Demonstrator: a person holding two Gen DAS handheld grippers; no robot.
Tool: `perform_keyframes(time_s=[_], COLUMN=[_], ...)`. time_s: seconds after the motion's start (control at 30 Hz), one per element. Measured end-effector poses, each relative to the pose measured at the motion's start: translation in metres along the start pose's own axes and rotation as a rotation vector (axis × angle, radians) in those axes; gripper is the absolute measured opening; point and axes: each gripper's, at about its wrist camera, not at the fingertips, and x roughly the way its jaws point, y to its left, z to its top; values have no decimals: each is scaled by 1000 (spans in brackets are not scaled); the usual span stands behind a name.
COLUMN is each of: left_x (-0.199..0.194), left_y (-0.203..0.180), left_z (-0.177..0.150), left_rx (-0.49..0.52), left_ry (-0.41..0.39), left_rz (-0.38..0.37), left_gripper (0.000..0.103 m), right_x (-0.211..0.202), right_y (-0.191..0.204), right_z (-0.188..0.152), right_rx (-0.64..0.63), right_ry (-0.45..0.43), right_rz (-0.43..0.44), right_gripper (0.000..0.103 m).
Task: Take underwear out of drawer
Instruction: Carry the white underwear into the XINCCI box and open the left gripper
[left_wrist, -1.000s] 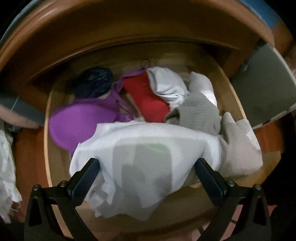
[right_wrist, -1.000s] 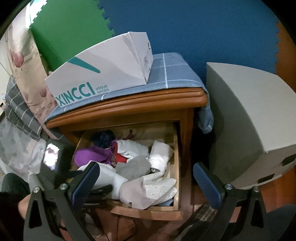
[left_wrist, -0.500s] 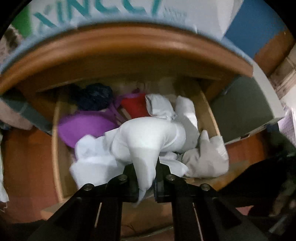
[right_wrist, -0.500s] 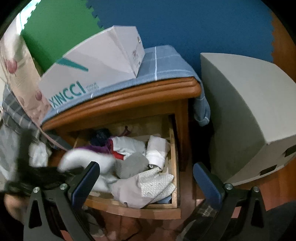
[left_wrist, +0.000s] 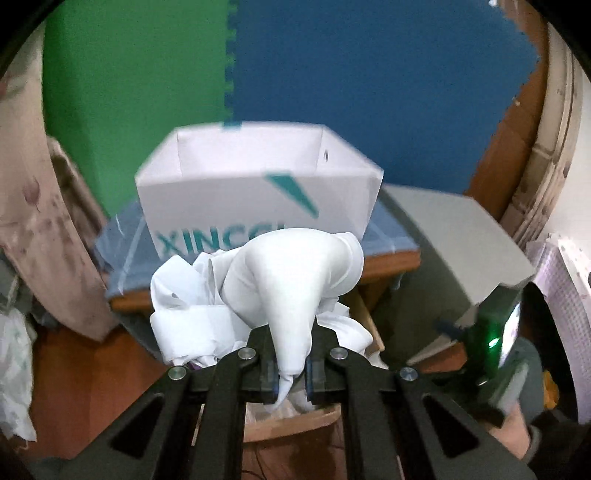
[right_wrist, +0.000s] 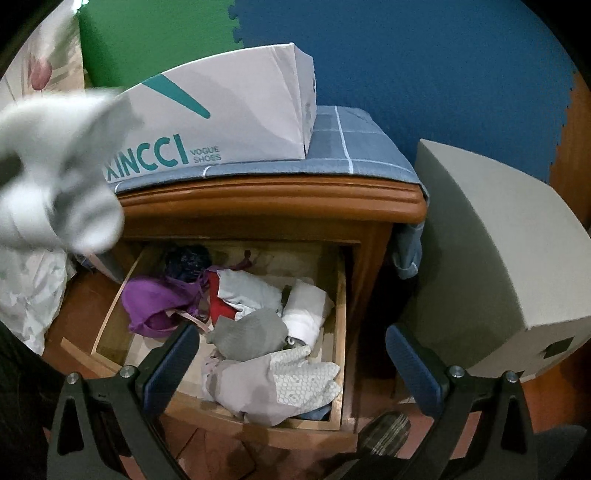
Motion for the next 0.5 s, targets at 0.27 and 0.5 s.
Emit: perform_keyframes(time_s=[0.27,0.5], left_x=[-46,-68], left_y=[-1,0], left_z=[31,72], left_rx=[28,62], left_ry=[-145,-220], left_rz=[67,126], left_gripper=[8,8], right_x=[-3,-5], right_y=[4,2], right_z=[0,1], right_rx=[-14,-5], right_ry=[-11,-14], right_rz=[-10,-2], right_gripper=[103,103])
